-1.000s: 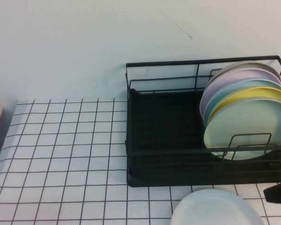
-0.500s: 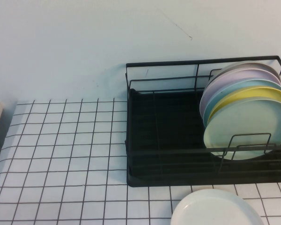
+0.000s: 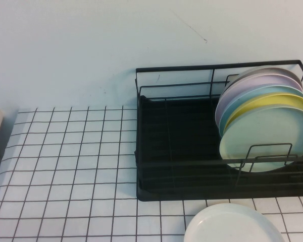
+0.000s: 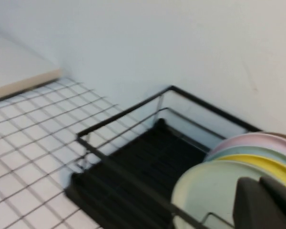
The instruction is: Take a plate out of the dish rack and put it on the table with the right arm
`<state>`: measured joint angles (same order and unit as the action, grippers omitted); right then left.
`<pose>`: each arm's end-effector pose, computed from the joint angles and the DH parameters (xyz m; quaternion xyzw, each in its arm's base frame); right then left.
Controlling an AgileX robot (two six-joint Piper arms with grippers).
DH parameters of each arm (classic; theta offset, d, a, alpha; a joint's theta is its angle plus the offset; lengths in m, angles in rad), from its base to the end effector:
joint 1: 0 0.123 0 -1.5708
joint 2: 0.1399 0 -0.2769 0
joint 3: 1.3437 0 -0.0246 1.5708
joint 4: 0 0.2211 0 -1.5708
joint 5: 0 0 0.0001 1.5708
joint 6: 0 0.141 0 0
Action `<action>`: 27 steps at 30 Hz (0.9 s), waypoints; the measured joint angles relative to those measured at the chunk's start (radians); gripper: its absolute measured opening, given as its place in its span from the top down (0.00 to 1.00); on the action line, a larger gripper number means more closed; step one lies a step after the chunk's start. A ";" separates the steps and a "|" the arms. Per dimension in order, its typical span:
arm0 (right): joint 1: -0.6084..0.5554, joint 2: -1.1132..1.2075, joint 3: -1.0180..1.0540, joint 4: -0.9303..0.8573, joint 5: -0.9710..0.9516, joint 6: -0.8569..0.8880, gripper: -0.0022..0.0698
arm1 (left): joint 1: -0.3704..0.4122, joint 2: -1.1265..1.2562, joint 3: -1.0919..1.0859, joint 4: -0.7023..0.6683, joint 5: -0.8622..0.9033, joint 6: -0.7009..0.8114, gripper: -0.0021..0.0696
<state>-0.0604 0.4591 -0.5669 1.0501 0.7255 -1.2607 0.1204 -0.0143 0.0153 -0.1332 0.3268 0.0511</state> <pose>0.1006 0.0753 0.3208 -0.2919 0.7101 0.1112 0.6310 0.0805 0.0037 0.1679 -0.0636 0.7834 -0.0028 0.6183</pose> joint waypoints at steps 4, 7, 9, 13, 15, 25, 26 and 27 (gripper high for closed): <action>0.000 -0.065 0.072 -0.004 -0.165 -0.049 0.97 | 0.000 0.000 0.000 0.000 0.000 0.000 0.98; 0.000 -0.147 0.137 -0.009 -0.293 -0.058 0.97 | 0.000 0.000 0.000 0.000 0.000 0.000 0.98; 0.000 -0.193 0.183 -0.009 -0.361 -0.078 0.97 | 0.000 0.000 0.000 0.000 0.000 0.000 0.98; 0.000 -0.263 0.287 -0.203 -0.425 0.116 0.97 | 0.000 0.000 0.000 0.000 0.000 0.000 0.98; 0.000 -0.290 0.331 -0.479 -0.418 0.401 0.97 | 0.000 0.000 0.000 0.000 0.000 0.000 0.98; 0.000 -0.461 0.563 -1.063 -0.412 1.123 0.97 | 0.000 0.000 0.000 0.000 0.000 0.000 0.98; 0.000 -0.466 0.580 -1.067 -0.410 1.130 0.97 | 0.000 0.000 0.000 0.000 0.000 0.000 0.98; 0.000 -0.468 0.588 -1.066 -0.405 1.132 0.97 | 0.000 0.000 0.000 0.000 0.000 0.000 0.98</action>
<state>-0.0604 -0.0087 0.0206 -0.0162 0.3201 -0.1283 0.1204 -0.0143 0.0153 -0.1332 0.3268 0.0511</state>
